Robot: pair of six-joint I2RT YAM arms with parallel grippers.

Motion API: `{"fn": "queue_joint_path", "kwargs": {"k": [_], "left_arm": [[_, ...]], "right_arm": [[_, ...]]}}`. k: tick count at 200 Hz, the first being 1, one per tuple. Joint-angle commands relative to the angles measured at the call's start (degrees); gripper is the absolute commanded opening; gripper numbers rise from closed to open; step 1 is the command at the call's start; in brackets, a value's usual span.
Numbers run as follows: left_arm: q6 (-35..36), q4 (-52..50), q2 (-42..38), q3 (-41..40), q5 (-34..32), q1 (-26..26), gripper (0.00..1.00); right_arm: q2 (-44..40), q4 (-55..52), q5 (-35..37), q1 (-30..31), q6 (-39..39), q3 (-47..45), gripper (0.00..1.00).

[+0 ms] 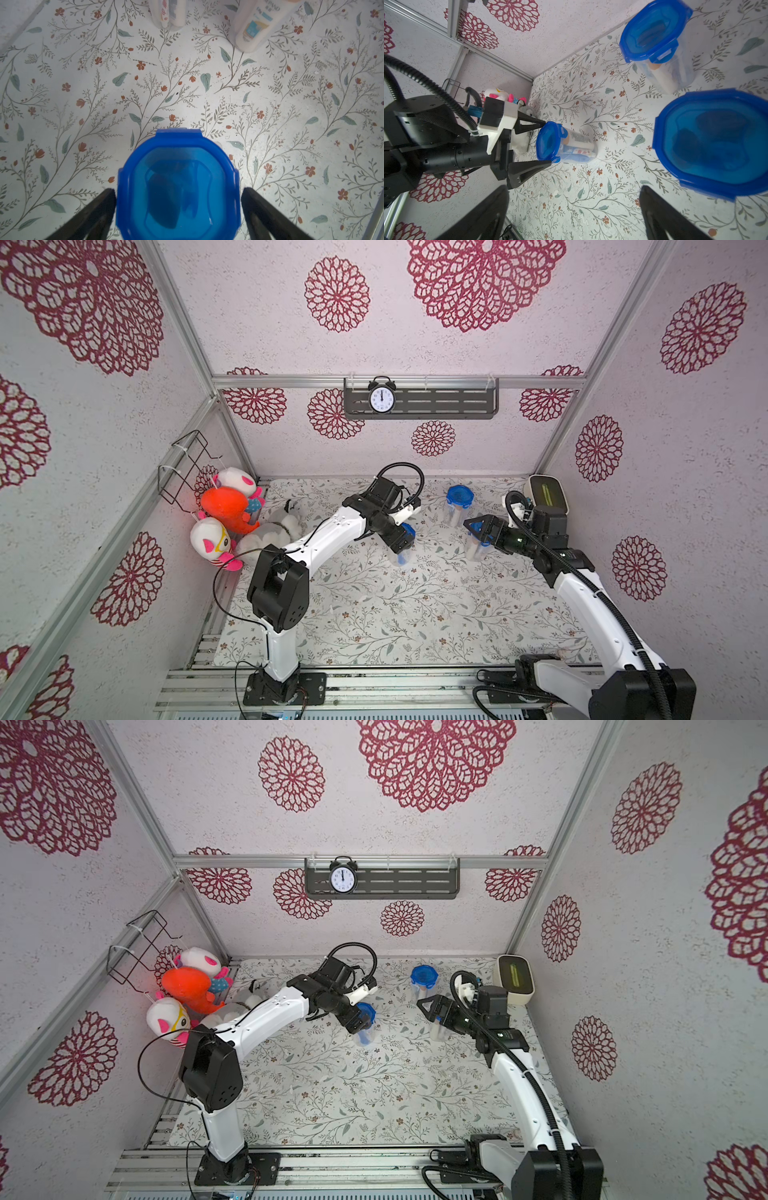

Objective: Pack away toiletry kits
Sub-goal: Close the fastener on the container, then reset both arms

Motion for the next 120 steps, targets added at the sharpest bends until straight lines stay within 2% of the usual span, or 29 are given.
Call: {"fn": "queue_joint_path", "kwargs": {"k": [1, 20, 47, 70, 79, 87, 104, 120], "left_arm": [[-1.24, 7.65, -6.68, -1.08, 2.66, -0.24, 0.98], [-3.27, 15.52, -12.2, -5.06, 2.94, 0.34, 0.98], [-10.09, 32.23, -24.03, -19.04, -0.53, 4.3, 0.98], [-18.13, 45.03, -33.82, -35.23, -15.1, 9.97, 0.98], [-21.75, 47.18, -37.02, -40.87, -21.85, 13.01, 0.98], [-23.91, 48.1, -39.61, -45.78, -25.24, 15.89, 0.98], [-27.0, 50.35, -43.19, -54.22, -36.27, 19.96, 0.98], [-24.61, 52.33, -43.82, -59.04, -46.58, 21.69, 0.98]], "right_arm": [[-4.87, 5.17, 6.78, -0.22, -5.37, -0.02, 0.99], [-7.54, 6.85, 15.25, -0.21, -8.93, -2.03, 0.99], [-9.31, 12.68, 28.49, -0.54, -13.98, -7.4, 0.99], [-9.34, 22.26, 35.96, -1.26, -21.07, -14.55, 0.99], [-9.22, 27.58, 38.46, -1.56, -23.48, -18.28, 0.99], [-8.92, 32.63, 40.74, -2.21, -24.87, -21.68, 0.99], [-7.3, 45.42, 39.96, -3.9, -28.04, -29.53, 0.98], [-3.57, 55.98, 38.83, -4.72, -29.49, -34.4, 0.98]]}}
